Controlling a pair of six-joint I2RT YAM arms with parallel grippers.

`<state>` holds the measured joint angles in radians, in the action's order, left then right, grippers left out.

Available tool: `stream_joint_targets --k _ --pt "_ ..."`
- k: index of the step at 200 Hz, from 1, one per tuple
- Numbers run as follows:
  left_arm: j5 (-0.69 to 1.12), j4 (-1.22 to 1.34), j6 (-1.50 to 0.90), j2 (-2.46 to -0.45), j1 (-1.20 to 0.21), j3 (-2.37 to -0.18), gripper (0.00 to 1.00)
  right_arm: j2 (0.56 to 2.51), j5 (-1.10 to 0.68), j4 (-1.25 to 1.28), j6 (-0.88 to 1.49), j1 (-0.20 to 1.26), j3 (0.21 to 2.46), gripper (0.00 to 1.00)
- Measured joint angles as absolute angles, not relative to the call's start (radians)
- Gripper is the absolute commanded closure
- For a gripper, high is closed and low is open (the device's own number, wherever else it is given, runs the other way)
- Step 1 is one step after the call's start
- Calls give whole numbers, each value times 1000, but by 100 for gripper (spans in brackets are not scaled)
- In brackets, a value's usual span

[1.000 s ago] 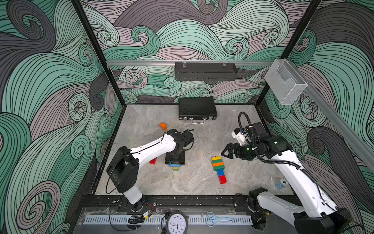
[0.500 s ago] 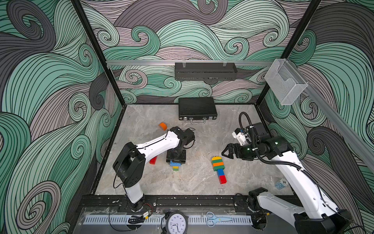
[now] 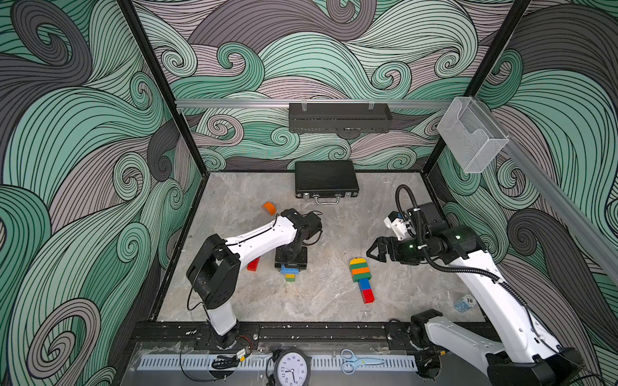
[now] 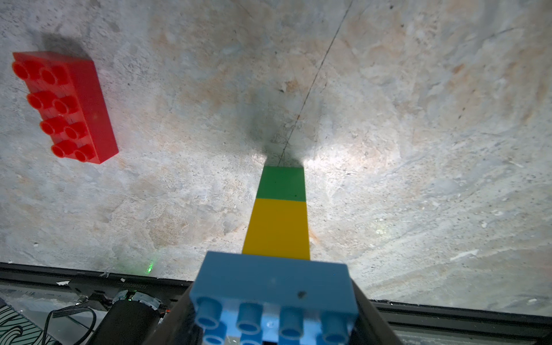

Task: Assemble an ice cream with lego
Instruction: Assemble the lego brick with the lego brick.

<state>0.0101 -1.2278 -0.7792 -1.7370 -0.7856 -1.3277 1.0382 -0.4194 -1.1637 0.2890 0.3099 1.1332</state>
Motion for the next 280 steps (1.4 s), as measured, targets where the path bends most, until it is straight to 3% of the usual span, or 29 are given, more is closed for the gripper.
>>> stream_joint_targets --k 59,160,280 --pt "10 -1227 -785 -1734 -786 -1328 61 1038 -419 -1164 289 310 1133 1" --pt "8 -1228 -790 -1732 -786 -1329 40 1038 -419 -1164 288 310 1133 1" --pt "4 -1176 -800 -1745 -788 -1324 5 1036 -419 -1164 288 310 1133 1"
